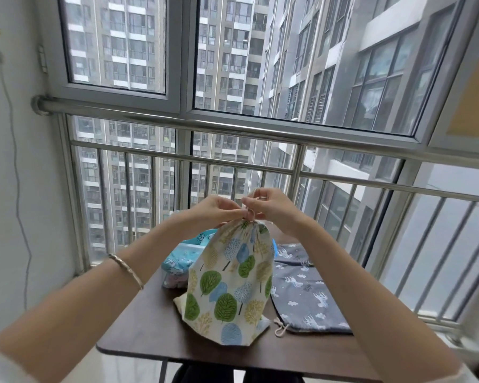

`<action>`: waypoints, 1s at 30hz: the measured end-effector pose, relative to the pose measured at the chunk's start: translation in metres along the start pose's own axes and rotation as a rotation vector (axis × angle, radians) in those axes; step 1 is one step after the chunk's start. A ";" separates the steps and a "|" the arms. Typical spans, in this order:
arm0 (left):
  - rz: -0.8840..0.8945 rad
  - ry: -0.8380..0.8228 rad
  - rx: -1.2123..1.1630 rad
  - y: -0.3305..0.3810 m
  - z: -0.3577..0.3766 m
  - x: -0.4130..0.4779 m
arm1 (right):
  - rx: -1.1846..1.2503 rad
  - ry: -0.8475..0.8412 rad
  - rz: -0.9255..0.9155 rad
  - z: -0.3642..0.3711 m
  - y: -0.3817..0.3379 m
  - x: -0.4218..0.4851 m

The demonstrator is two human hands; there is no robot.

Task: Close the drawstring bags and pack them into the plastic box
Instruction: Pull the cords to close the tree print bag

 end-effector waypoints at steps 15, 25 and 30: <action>0.038 0.176 0.093 0.006 0.006 -0.004 | -0.487 0.180 -0.299 0.000 -0.011 -0.019; 0.118 0.163 0.589 0.022 0.003 -0.005 | -0.409 0.108 -0.061 0.000 -0.004 -0.015; 0.138 0.191 0.537 0.025 0.002 -0.004 | 0.467 -0.040 0.314 0.013 0.020 -0.019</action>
Point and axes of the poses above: each hand's wrist, its own x-axis towards the middle knuckle, its own z-axis out of the palm, y = z × x, the point moved 5 cm from there along x, towards the middle knuckle, and after that the axes turned 7 degrees about -z, right-handed, at the moved point
